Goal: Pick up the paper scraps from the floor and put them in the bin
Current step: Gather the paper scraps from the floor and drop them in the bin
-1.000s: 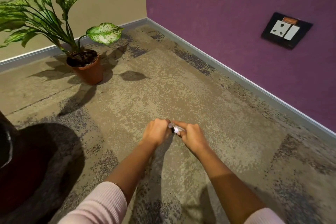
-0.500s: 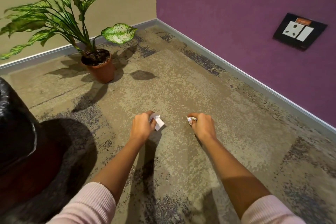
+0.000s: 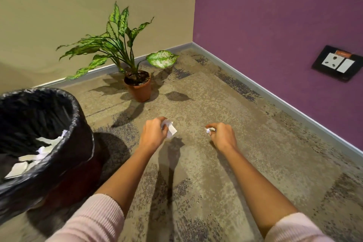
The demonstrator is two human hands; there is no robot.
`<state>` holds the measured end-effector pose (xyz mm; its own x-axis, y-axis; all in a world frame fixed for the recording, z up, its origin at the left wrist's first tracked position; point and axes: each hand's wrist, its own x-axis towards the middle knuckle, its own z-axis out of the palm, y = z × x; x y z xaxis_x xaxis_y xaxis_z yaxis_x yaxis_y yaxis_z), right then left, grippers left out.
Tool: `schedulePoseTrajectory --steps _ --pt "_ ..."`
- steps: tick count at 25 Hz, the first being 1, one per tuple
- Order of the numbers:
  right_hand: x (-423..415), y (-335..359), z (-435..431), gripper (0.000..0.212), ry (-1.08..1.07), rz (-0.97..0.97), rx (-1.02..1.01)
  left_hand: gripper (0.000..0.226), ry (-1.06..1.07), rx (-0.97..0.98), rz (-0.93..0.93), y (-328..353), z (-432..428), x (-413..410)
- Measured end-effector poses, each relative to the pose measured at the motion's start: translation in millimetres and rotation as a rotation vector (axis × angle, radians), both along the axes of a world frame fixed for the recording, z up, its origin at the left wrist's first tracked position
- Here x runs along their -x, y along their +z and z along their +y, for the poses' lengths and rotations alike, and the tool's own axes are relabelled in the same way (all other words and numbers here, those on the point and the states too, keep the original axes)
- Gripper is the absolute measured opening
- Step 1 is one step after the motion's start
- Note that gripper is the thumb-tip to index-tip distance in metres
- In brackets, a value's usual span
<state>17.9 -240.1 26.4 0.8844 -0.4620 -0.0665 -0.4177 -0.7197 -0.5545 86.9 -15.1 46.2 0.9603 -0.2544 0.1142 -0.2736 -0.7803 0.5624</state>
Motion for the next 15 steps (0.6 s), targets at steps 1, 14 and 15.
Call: schedulePoseTrajectory --steps 1,14,15 --pt "-6 11 5 0.024 0.020 -0.017 -0.003 0.023 0.005 -0.008 -0.014 11 5 -2" --pt "-86 158 147 0.017 0.353 -0.209 -0.050 0.020 0.096 -0.126 -0.186 165 99 -28" --pt "-93 167 162 0.017 0.375 -0.216 -0.072 0.020 0.123 -0.133 -0.201 180 114 -33"
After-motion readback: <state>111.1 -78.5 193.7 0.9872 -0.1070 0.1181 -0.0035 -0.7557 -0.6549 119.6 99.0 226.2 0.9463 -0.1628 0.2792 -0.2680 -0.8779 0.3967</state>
